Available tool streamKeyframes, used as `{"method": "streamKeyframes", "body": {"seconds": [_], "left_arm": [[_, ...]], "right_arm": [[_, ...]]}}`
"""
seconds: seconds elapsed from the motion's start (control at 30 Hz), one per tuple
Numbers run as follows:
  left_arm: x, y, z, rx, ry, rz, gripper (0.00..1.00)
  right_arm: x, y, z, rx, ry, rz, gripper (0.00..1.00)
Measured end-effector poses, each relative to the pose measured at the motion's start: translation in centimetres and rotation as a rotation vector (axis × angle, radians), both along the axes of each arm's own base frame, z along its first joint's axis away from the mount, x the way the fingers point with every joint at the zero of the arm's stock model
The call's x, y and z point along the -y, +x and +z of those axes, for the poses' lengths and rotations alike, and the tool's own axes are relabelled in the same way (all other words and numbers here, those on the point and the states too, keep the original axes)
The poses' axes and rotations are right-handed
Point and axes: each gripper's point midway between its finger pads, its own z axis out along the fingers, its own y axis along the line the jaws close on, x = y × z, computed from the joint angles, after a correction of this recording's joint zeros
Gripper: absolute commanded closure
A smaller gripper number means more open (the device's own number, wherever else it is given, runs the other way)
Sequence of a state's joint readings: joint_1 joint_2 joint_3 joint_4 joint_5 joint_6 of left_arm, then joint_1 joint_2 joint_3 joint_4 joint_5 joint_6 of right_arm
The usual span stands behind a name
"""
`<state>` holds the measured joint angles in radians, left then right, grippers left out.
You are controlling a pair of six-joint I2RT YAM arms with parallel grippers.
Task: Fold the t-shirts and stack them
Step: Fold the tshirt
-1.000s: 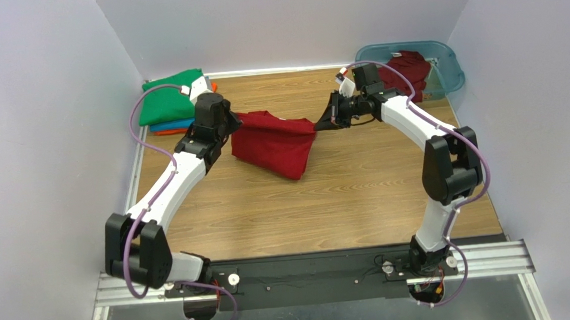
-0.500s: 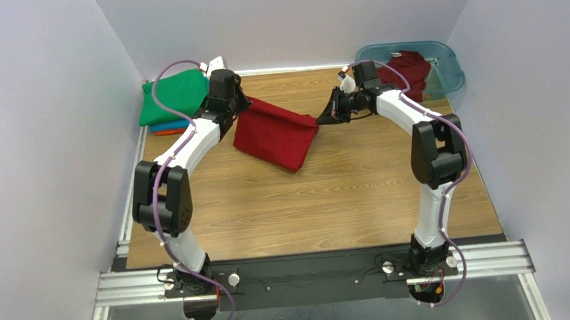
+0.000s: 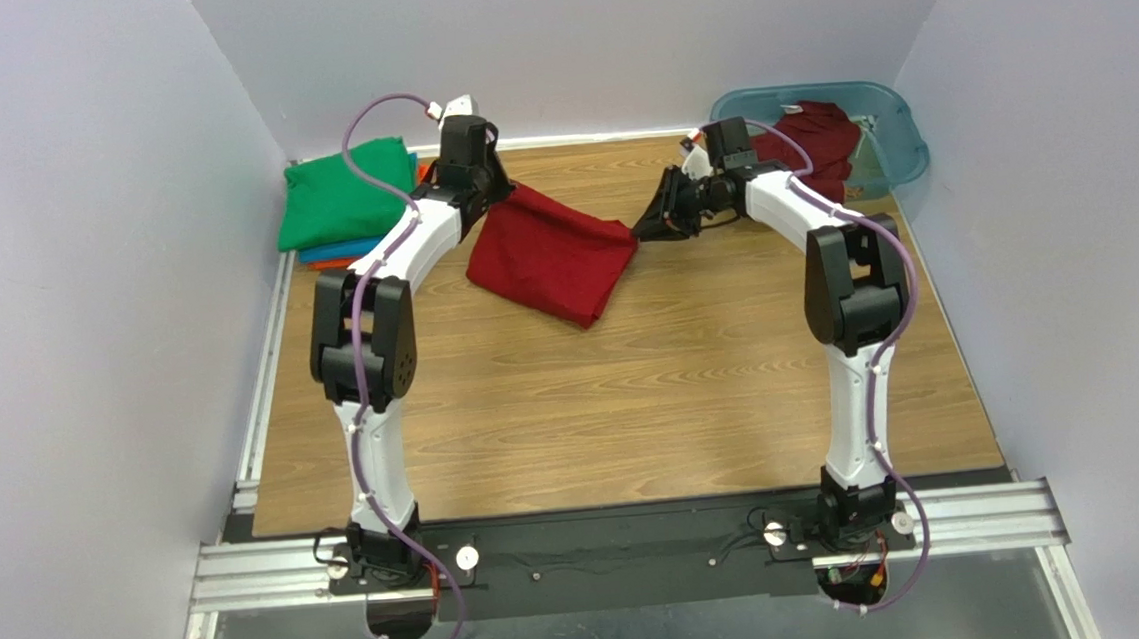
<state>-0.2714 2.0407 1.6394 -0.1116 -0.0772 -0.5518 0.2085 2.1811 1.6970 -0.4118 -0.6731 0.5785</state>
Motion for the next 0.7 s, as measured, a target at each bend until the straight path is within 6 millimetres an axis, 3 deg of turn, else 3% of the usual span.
{"method": "streamKeyframes", "body": {"seconds": [0.03,0.1,0.13,0.23,0.4,0.5,0.6,0.67,0.7], "left_arm": [[0.0,0.6,-0.3,-0.002,0.004,0.001,0.66],[-0.2,1.8,-0.3,0.004,0.007,0.006,0.43],[-0.4,2.4,-0.3,0.008,0.011,0.009,0.28],[-1.2,3.7,0.9,0.029,0.029,0.006,0.04],[-2.2,2.7,3.7,0.076,0.026,0.010,0.04],[-2.2,-0.5,4.5,0.082,0.007,-0.016,0.03],[-1.3,-2.5,4.7,0.091,-0.021,-0.056,0.03],[-0.3,-3.1,4.1,0.084,-0.036,-0.083,0.03],[0.3,-3.4,3.5,0.072,-0.046,-0.103,0.03]], "right_arm": [[0.1,0.5,0.0,0.005,-0.002,-0.006,0.42],[0.3,1.7,0.1,0.024,-0.003,-0.017,0.25],[0.4,2.3,0.4,0.034,-0.002,-0.024,0.00],[0.7,3.2,1.3,0.060,0.000,-0.041,0.00],[1.3,2.7,2.1,0.076,-0.009,-0.052,0.00],[1.3,0.7,2.5,0.071,-0.034,-0.048,0.00],[-0.4,-2.0,3.0,0.076,-0.059,-0.007,0.00],[-2.4,-3.2,3.5,0.099,-0.066,0.038,0.00],[-4.4,-4.4,3.9,0.117,-0.062,0.087,0.00]]}}
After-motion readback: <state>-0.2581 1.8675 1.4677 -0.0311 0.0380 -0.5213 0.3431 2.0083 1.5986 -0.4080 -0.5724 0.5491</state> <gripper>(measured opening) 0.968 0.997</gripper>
